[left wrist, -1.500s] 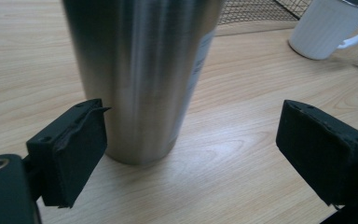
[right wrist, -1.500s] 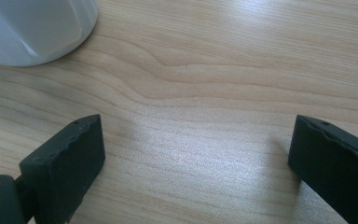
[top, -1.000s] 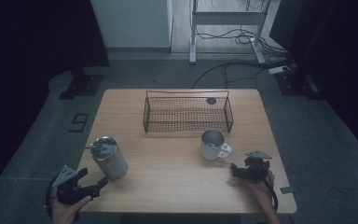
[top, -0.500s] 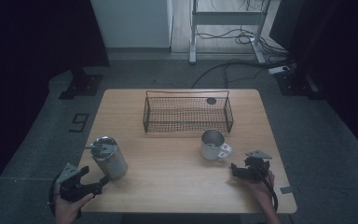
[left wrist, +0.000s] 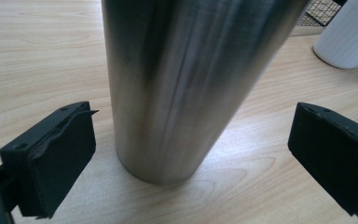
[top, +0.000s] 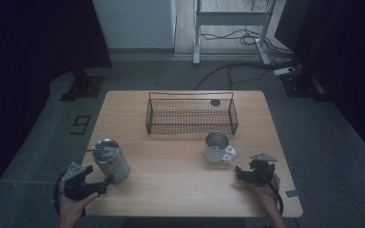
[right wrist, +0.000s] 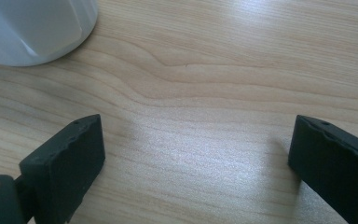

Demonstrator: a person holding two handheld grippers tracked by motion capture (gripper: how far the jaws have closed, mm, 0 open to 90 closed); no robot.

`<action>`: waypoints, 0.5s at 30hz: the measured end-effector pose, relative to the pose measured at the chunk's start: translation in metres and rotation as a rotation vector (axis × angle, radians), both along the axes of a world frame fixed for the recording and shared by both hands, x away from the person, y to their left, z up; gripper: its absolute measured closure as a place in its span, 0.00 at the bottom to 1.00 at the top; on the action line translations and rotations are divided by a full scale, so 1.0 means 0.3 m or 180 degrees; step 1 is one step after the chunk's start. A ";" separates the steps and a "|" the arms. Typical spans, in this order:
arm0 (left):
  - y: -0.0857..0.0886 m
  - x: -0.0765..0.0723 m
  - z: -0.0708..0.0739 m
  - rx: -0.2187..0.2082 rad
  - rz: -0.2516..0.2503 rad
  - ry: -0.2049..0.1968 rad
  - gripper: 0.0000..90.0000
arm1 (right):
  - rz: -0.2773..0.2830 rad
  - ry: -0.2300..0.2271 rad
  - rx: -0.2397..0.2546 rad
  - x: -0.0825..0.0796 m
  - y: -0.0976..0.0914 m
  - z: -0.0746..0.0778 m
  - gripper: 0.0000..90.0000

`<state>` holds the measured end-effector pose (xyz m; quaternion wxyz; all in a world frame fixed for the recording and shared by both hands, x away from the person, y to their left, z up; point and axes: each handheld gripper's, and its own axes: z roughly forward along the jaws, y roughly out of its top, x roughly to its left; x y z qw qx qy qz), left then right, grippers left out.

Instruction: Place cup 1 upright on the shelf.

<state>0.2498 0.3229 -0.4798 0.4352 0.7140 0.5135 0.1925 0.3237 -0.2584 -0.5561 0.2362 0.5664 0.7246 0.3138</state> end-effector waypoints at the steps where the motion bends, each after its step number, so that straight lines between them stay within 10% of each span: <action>1: -0.002 0.008 0.001 0.0000 0.0001 -0.0009 0.01 | 0.0000 0.0000 0.0000 0.000 0.000 0.000 0.04; 15: -0.027 0.064 0.001 0.0015 -0.0030 -0.0023 0.01 | 0.0000 0.0000 0.0000 0.000 0.000 0.000 0.04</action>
